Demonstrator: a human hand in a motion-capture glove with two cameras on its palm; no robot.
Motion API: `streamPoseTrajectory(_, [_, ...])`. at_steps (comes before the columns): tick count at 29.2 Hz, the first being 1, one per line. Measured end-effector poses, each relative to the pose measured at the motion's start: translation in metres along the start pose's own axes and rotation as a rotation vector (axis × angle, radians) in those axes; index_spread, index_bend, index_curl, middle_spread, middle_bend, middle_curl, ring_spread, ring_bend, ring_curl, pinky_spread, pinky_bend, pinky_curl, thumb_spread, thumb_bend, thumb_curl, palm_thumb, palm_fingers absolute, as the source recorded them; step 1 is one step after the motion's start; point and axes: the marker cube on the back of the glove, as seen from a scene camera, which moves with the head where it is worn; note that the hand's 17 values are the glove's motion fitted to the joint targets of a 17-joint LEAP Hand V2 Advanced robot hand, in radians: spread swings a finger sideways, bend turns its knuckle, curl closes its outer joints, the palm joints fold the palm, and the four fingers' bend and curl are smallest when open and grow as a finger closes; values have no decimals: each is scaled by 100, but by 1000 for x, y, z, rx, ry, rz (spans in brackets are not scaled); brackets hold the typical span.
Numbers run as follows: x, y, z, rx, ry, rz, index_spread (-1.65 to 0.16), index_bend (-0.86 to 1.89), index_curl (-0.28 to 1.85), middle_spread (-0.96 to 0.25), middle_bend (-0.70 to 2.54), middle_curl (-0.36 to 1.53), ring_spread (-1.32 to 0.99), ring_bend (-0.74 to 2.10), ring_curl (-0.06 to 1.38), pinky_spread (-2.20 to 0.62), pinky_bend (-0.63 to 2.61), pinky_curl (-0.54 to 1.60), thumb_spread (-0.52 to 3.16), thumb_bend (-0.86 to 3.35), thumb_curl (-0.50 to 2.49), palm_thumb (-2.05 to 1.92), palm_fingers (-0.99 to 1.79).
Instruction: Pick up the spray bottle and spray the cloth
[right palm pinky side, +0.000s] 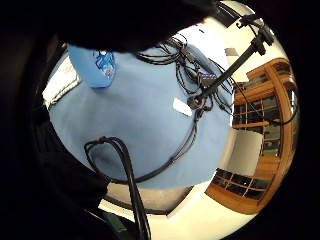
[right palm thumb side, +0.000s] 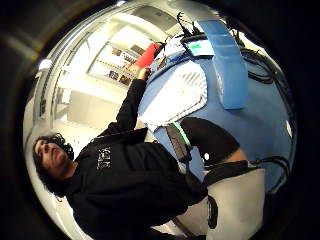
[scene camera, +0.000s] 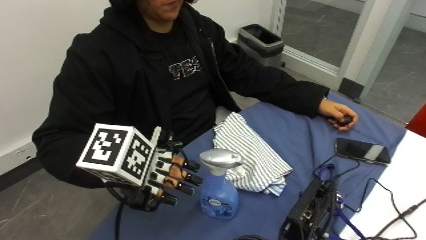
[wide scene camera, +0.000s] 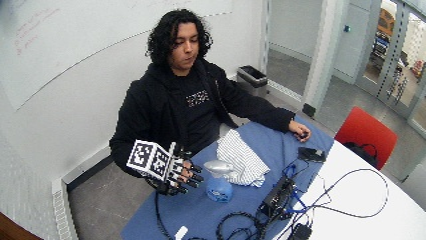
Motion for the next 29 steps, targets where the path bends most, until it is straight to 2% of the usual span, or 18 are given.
streamPoseTrajectory(7, [10,-27,2,27,-137,29,-31,13,24,-1,24,31,-2,35,27,23,27,30,113,-1,27,56,35])
streamPoseTrajectory(15, [18,-58,9,44,-452,43,-30,14,24,0,26,33,-2,36,28,24,26,31,116,3,31,67,40])
streamPoseTrajectory(22, [15,-77,21,64,-682,71,-29,16,26,-1,32,35,-3,40,30,23,21,30,113,5,34,79,58])
streamPoseTrajectory(29, [-2,-110,35,199,-840,138,-27,20,30,-3,34,37,-5,36,31,20,17,30,111,5,38,86,79])
